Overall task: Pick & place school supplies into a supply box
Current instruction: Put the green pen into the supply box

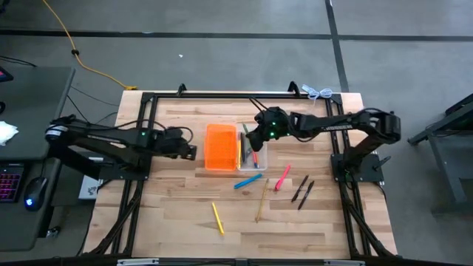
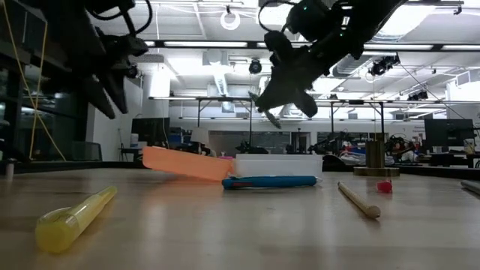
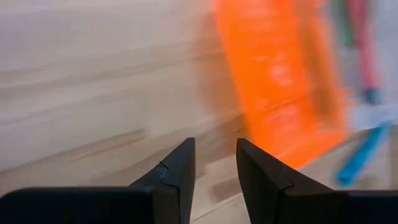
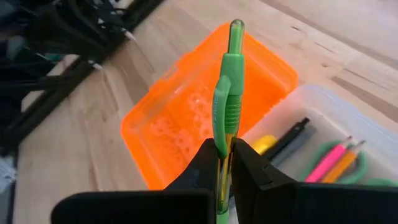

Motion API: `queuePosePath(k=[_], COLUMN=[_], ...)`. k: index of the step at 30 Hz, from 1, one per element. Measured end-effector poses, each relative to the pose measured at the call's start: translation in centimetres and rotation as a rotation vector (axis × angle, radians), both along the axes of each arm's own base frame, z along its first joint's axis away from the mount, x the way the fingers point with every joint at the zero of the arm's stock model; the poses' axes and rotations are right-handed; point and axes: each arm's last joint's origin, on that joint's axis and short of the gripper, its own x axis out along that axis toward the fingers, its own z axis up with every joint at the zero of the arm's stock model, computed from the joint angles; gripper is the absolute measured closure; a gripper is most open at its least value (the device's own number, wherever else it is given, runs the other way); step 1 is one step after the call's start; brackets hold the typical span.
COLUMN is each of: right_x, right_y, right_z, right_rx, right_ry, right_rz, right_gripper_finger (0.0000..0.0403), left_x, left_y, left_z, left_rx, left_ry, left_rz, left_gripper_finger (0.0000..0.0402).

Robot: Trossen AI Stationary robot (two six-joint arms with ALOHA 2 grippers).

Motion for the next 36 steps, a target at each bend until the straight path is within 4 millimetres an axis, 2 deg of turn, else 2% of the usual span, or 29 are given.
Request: queuePosePath(k=[3,5,7,9,12,14,16,18,21,23,27,36], right_x=[0.6,0.9,1.3,1.4,1.8,1.7,1.7,1.5,1.7,2.0,2.2,2.4], right_y=[-0.5,-0.8,-1.0,-1.1,-1.2,-1.1,-1.2,-1.1,-0.9,-0.7,-0.4,-0.4], right_z=[-0.4,-0.8,-0.8,-1.3,-1.6,-1.9,-2.1,-2.6,-3.2,-3.8,-4.7,-5.4], right_rx=[0.03,0.046,0.059,0.077,0.101,0.114,0.125,0.125,0.123,0.137,0.162,0.165], right_ry=[0.004,0.023,0.023,0.051,0.062,0.08,0.098,0.136,0.157,0.172,0.197,0.215], right_rz=[-0.009,-0.012,-0.021,-0.026,-0.034,-0.039,-0.056,-0.069,-0.071,-0.064,-0.061,-0.07], right_gripper_finger=[0.0396,0.0394,0.0394,0.0396,0.0396,0.0392,0.0391,0.0392,0.0395,0.0395,0.0389,0.0391], left_x=[-1.0,-0.8,-1.6,-1.1,-1.9,-1.5,-2.2,-1.7,-2.1,-1.6,-1.4,-1.3], left_y=[0.0,0.0,0.1,0.1,0.2,0.2,0.2,0.2,0.2,0.2,0.1,0.0], left_z=[-0.7,-0.1,-0.6,0.2,-0.5,0.3,-0.5,0.2,-0.6,-0.2,-0.8,-2.0], left_rx=[0.013,0.021,0.042,0.072,0.096,0.109,0.121,0.138,0.16,0.175,0.192,0.194], left_ry=[-0.018,-0.154,-0.145,-0.285,-0.275,-0.368,-0.306,-0.379,-0.346,-0.418,-0.441,-0.512], left_rz=[-0.023,-0.038,-0.063,-0.071,-0.086,-0.084,-0.1,-0.108,-0.138,-0.148,-0.178,-0.231], left_gripper_finger=[0.0257,0.0257,0.0257,0.0257,0.0257,0.0257,0.0257,0.0257,0.0257,0.0257,0.0257,0.0257])
